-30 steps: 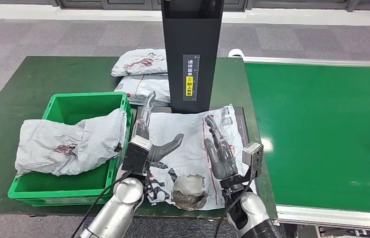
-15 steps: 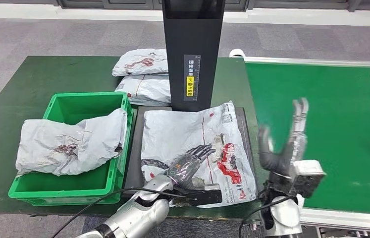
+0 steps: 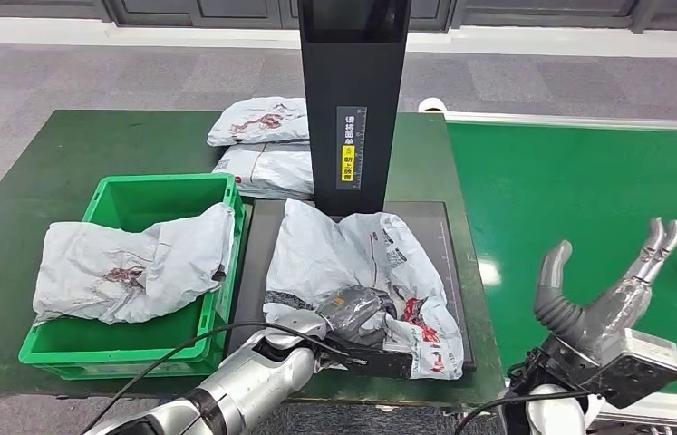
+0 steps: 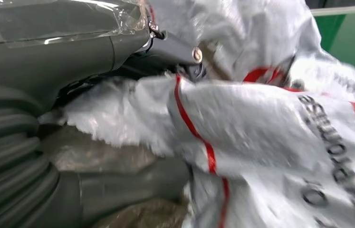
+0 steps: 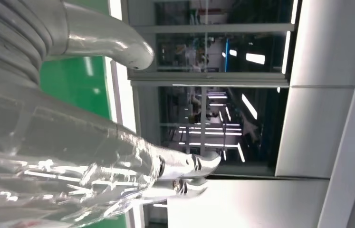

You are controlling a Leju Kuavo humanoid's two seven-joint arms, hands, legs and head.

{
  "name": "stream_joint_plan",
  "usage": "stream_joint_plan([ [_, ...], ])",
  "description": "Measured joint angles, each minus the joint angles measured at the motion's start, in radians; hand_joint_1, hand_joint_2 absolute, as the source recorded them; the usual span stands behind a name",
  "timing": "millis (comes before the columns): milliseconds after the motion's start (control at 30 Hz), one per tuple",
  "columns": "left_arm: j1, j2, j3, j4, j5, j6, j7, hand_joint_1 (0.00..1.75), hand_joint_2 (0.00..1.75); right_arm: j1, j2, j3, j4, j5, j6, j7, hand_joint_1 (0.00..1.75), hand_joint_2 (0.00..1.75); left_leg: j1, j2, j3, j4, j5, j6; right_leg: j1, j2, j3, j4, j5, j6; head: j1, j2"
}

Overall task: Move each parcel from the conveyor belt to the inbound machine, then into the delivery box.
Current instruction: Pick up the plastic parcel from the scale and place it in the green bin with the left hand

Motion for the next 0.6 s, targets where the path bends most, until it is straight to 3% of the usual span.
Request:
stream_joint_plan([
  [167,-0.001,0.008,0.01,-0.024,0.03,0.019,-0.046,1.75,1.75,0.012,0.0,0.0,-0.014,-0.007,0.044,0.037,0.0,1.75,0.0,0.0,-0.003,0.0,0.0,0.0,0.0,0.0,-0.004,0.0,-0.001,-0.001,0.0,0.0],
  [233,0.002,0.015,0.021,-0.046,0.048,0.074,-0.064,1.75,1.75,0.013,0.0,-0.002,-0.014,-0.01,0.053,0.044,0.0,1.75,0.0,0.0,-0.005,0.0,0.0,-0.001,0.0,0.0,-0.006,0.0,-0.001,-0.001,0.0,0.0],
  [333,0.011,0.027,0.071,-0.138,0.096,0.257,-0.079,1.75,1.75,0.029,0.002,-0.019,-0.024,-0.022,0.054,0.046,0.0,1.75,0.0,0.0,-0.009,0.0,0.0,-0.001,0.0,0.0,-0.01,0.001,0.0,-0.001,0.0,0.0],
  [433,0.022,0.042,0.15,-0.32,0.101,0.462,-0.042,1.75,1.75,0.059,0.009,-0.035,-0.05,-0.034,0.053,0.045,0.0,1.75,0.0,0.001,-0.011,0.0,0.0,-0.001,0.0,0.001,-0.012,0.002,0.0,-0.001,0.0,0.0],
  [600,0.053,0.068,0.247,-0.589,0.035,0.669,-0.021,1.75,1.75,0.084,0.017,-0.049,-0.069,-0.046,0.051,0.04,0.0,1.75,0.0,0.001,-0.013,0.0,0.0,-0.001,0.0,0.002,-0.014,0.002,-0.001,-0.001,0.0,0.0],
])
